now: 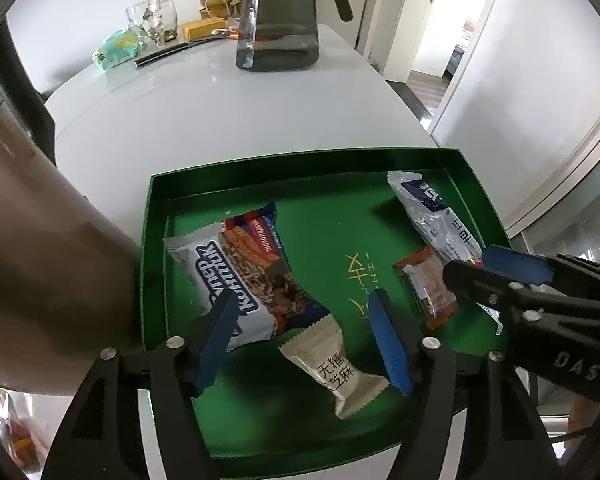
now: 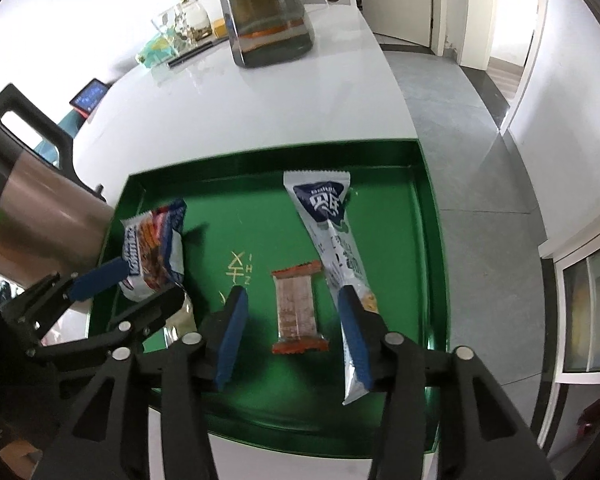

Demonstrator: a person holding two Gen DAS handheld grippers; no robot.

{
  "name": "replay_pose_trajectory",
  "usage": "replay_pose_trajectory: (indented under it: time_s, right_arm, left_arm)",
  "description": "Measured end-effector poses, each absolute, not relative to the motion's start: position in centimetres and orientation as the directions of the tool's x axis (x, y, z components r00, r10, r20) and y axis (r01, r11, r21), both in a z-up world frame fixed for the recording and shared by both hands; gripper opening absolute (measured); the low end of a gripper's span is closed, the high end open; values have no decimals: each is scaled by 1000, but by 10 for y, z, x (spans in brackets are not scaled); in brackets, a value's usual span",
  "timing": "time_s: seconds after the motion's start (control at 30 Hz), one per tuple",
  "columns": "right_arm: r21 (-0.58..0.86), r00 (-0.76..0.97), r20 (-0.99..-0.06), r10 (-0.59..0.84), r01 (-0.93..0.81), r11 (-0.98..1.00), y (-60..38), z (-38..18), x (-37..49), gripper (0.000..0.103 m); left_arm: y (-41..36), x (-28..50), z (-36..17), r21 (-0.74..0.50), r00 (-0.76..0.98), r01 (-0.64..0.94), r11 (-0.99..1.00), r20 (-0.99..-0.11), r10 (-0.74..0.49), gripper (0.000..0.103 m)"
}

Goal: Organize snacks
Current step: 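Open both tools to drop the sesame packet and wafer bar into the tray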

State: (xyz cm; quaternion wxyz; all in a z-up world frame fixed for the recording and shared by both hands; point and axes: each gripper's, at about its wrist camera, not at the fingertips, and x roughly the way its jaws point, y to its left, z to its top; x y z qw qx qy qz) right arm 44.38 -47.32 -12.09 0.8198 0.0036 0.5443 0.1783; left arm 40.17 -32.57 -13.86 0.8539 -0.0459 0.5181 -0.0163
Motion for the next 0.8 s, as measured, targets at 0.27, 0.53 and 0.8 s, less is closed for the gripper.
replay_pose_trajectory:
  time_s: [0.27, 0.53, 0.8]
  right_arm:
    - [184, 391, -878, 276, -256, 949, -479, -108, 443, 103]
    - [154, 449, -858, 250, -239, 959, -480, -99, 435, 103]
    - [119, 477, -846, 238, -265, 957, -476, -83, 417, 103]
  left_arm:
    - [-324, 395, -136, -98, 470, -34, 995, -880, -71, 92]
    - [-325, 386, -129, -104, 477, -42, 994, -876, -71, 101]
    - [-323, 363, -123, -128, 469, -44, 991, -878, -93, 101]
